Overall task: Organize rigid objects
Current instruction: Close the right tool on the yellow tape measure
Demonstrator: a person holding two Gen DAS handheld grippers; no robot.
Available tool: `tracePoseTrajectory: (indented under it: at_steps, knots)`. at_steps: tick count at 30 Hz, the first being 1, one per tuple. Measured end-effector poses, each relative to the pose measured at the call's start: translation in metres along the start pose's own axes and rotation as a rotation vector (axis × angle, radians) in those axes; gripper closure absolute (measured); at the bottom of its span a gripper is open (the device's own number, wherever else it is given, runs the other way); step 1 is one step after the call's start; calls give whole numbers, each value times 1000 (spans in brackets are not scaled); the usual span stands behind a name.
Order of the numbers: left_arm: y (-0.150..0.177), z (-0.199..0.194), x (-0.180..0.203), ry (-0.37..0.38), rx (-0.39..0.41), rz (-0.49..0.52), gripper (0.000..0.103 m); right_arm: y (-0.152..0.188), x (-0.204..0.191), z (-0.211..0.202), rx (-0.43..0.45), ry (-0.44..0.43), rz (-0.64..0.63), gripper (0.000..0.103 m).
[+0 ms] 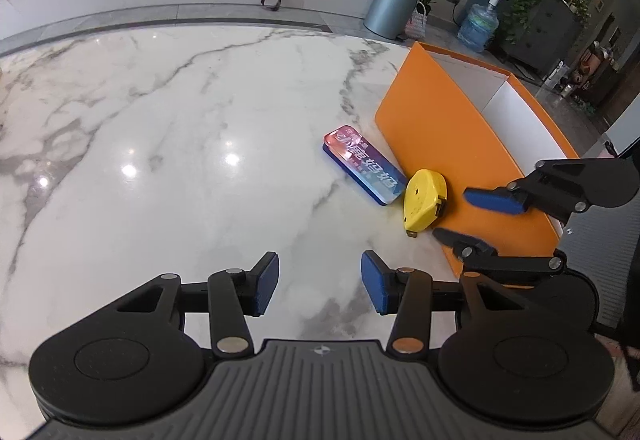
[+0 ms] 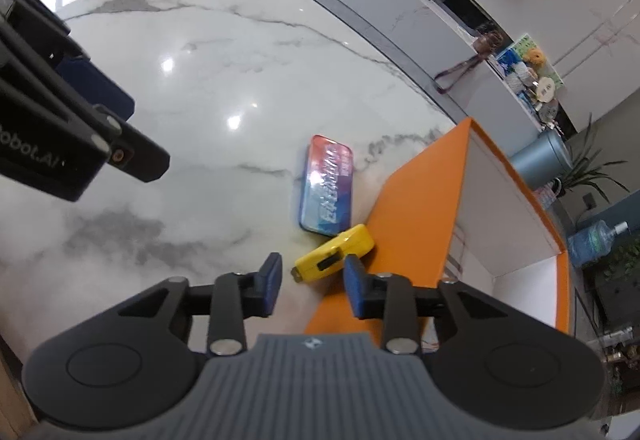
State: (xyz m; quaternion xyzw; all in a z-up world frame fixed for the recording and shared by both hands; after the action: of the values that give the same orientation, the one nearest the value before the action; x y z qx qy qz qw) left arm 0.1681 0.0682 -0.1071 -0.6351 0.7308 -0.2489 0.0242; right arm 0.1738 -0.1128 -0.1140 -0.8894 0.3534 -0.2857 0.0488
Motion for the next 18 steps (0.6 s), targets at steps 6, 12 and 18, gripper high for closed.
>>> tracePoseTrajectory:
  at_steps: [6, 12, 18]
  knots:
    - [-7, 5, -7, 13, -3, -1, 49, -7, -17, 12, -33, 165, -96, 68]
    - [-11, 11, -20, 32, -11, -19, 49, -10, -39, 26, -51, 275, -390, 41]
    - [-17, 17, -15, 46, -27, 35, 49, -29, -14, 35, -129, 89, -517, 41]
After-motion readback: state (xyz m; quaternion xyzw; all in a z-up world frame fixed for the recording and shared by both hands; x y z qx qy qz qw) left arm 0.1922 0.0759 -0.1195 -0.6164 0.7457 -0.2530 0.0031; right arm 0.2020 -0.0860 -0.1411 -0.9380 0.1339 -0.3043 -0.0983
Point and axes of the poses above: each gripper's, at about its wrist camera, not at the fingertips, and z roughly the way its jaws point, x to its right, y to its underside, the point moved 1 cm from there along z, roughly the way its jaws point, and after that the axes turned 10 degrees about -x, right-handed, at the moved point
